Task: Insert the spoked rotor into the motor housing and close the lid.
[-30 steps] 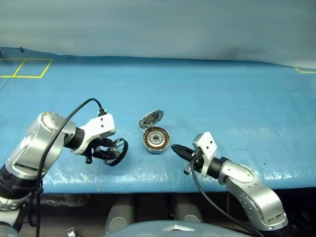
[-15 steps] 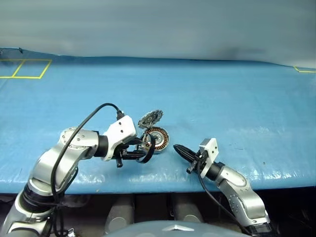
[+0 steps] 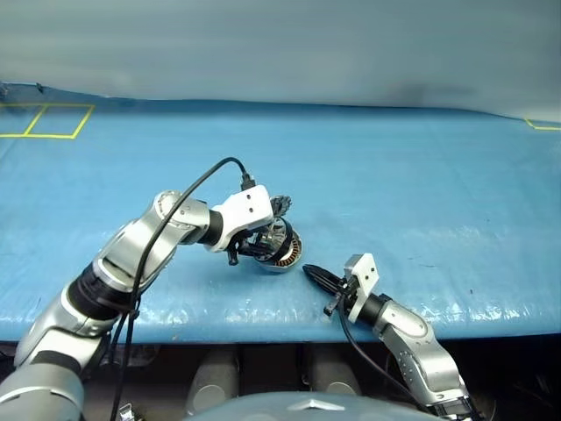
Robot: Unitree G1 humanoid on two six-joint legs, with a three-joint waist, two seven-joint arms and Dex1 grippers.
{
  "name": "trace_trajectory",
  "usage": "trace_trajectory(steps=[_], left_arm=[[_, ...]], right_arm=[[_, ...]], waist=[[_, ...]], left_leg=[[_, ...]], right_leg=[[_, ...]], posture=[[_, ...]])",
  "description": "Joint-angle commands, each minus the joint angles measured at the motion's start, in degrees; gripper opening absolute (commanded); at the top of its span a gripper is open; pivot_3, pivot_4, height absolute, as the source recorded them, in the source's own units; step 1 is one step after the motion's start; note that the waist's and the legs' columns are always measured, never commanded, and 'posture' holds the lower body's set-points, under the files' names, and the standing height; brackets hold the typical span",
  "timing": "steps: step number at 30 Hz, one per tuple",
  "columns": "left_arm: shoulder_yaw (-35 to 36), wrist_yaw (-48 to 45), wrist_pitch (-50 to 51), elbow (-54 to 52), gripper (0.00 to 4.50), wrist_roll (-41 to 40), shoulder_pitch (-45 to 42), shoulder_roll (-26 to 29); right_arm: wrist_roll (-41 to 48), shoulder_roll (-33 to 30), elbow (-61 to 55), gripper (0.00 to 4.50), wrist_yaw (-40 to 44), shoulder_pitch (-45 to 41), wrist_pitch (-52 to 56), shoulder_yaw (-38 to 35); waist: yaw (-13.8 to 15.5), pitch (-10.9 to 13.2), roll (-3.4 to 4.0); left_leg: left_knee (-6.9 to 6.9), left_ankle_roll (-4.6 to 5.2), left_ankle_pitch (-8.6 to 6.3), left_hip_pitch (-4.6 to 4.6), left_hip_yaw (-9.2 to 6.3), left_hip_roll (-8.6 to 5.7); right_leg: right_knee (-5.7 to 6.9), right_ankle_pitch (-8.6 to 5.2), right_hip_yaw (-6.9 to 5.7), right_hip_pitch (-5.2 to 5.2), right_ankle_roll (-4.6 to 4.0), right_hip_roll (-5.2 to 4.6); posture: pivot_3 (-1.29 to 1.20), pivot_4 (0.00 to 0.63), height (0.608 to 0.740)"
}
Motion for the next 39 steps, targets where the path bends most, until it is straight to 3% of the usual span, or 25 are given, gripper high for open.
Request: trace_trajectory(steps=[1, 12, 21, 39], left_arm=[[-3.2, -0.3, -0.7, 2.1, 1.70, 1.3, -3.2, -0.6], [-9.6, 1.6, 1.9, 5.2, 1.70, 4.2, -7.7, -2.3], [-13.4, -2.2, 1.6, 5.6, 1.70, 4.8, -11.3, -1.4], [-16.8, -4.2, 1.4, 8.1, 1.70, 8.3, -14.9, -0.8]], right_arm=[[-0.1, 0.4, -0.9, 0.00, -0.6, 0.5, -1.7, -0.2], [-0.2, 0.9, -0.9, 0.00, -1.3, 0.9, -2.1, 0.1], [-0.3, 0.7, -0.5, 0.00, -0.8, 0.6, -2.1, 0.5], [-0.1, 0.8, -0.6, 0.00, -0.5, 0.9, -2.2, 0.4]], waist=[[-0.1, 0.0, 0.00], [0.0, 0.0, 0.00], [0.0, 0.0, 0.00], [-0.1, 0.0, 0.00]], left_leg=[[0.00, 0.00, 0.00, 0.00, 0.00, 0.00], [0.00, 0.00, 0.00, 0.00, -0.01, 0.00], [0.00, 0.00, 0.00, 0.00, 0.00, 0.00], [-0.01, 0.00, 0.00, 0.00, -0.01, 0.01]], right_leg=[[0.00, 0.00, 0.00, 0.00, 0.00, 0.00], [0.00, 0.00, 0.00, 0.01, 0.00, 0.00], [-0.01, 0.00, 0.01, 0.00, 0.00, 0.00], [0.00, -0.01, 0.01, 0.00, 0.00, 0.01]], posture=[[0.00, 0.150, 0.740], [0.00, 0.150, 0.740], [0.00, 0.150, 0.740], [0.00, 0.150, 0.740]])
